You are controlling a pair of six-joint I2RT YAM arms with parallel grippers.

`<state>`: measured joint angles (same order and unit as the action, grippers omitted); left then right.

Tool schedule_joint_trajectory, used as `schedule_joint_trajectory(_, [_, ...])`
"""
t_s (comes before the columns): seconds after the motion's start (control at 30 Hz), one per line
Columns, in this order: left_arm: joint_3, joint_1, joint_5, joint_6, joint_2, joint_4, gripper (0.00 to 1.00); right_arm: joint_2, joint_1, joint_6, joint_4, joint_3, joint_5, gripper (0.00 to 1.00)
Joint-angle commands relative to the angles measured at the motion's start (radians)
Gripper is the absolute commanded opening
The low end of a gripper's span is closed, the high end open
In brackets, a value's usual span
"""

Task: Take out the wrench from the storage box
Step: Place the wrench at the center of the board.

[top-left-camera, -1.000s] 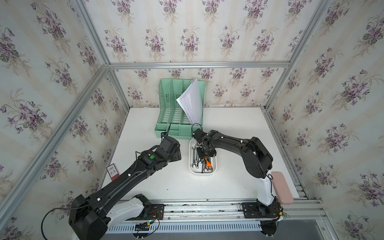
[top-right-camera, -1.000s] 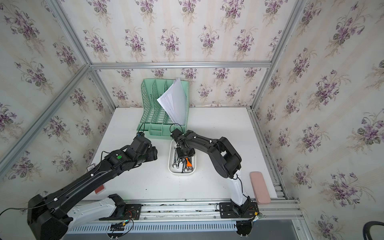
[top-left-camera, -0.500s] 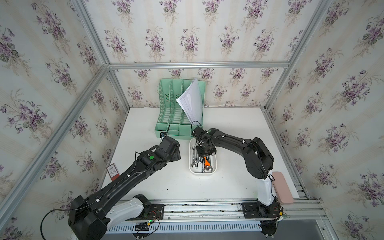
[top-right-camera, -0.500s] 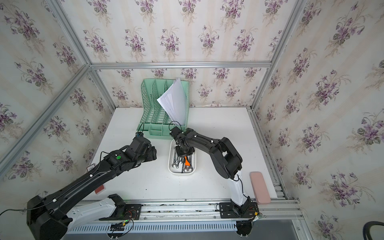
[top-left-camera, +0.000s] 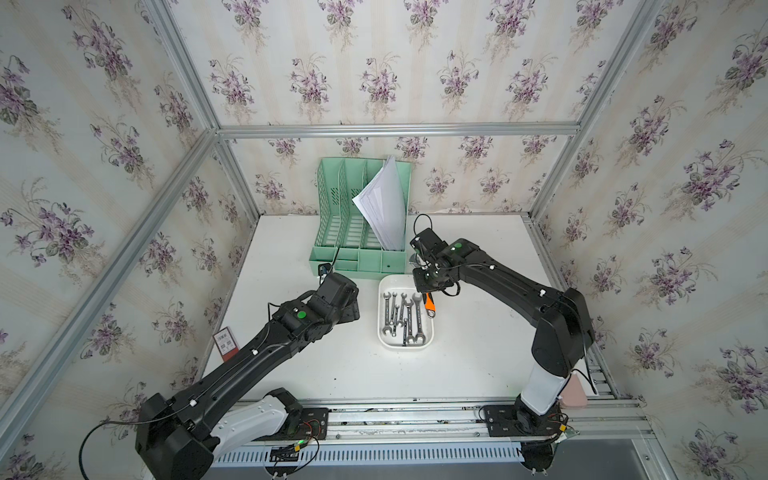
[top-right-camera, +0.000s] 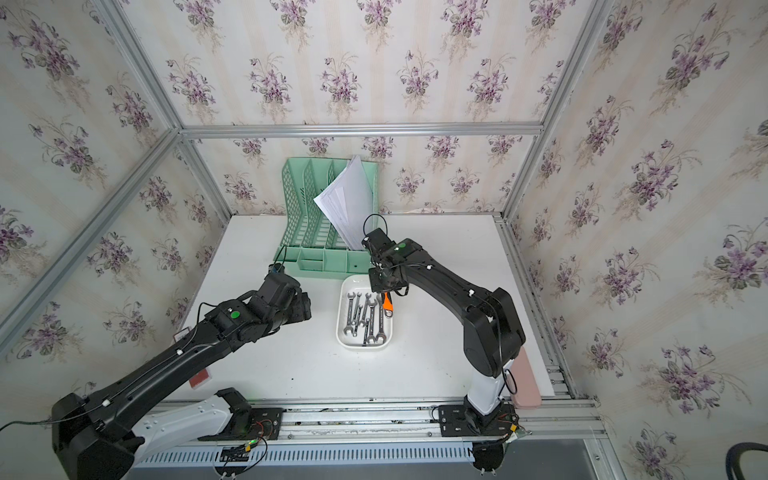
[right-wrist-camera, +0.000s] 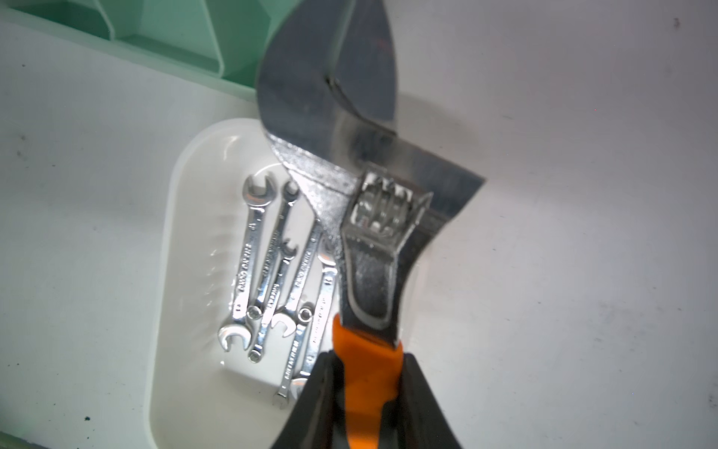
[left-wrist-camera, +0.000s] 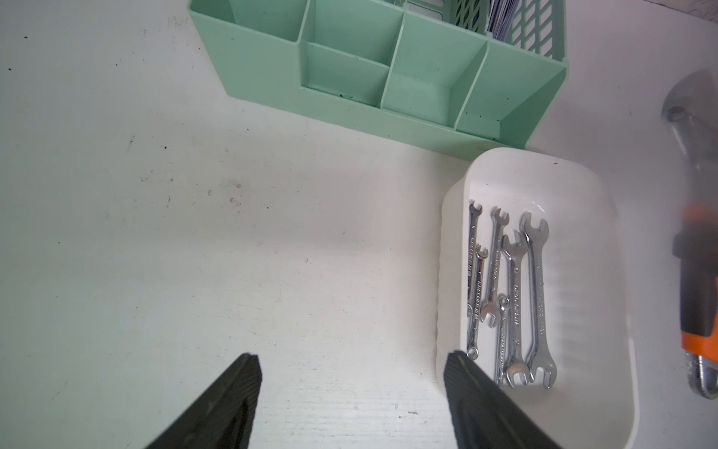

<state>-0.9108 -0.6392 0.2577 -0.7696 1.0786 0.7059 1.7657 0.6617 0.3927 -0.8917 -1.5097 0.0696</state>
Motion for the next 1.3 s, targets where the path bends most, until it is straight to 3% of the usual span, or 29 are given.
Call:
schedule_joint_trajectory(0.0, [-0.008, 0.001, 0.013, -0.002, 0.001, 0.01, 0.8, -0.037, -0.059, 0.0, 0.021, 0.047, 0.037, 0.0])
schedule_joint_trajectory(0.17, [-0.014, 0.001, 0.005, -0.005, 0.013, 0.009, 0.8, -0.048, -0.155, -0.017, 0.061, 0.129, 0.025, 0.0])
schedule_joint_trajectory(0.37, [-0.023, 0.001, -0.012, -0.003, 0.034, -0.002, 0.8, -0.021, -0.198, -0.017, 0.142, 0.226, -0.001, 0.0])
schedule_joint_trajectory(1.17, [-0.037, 0.001, -0.046, 0.018, 0.05, -0.009, 0.81, 0.064, -0.214, 0.014, 0.301, 0.397, -0.057, 0.0])
schedule_joint_trajectory(1.27, [-0.046, 0.001, -0.063, 0.024, 0.05, -0.005, 0.81, 0.076, -0.215, 0.012, 0.301, 0.4, -0.052, 0.05])
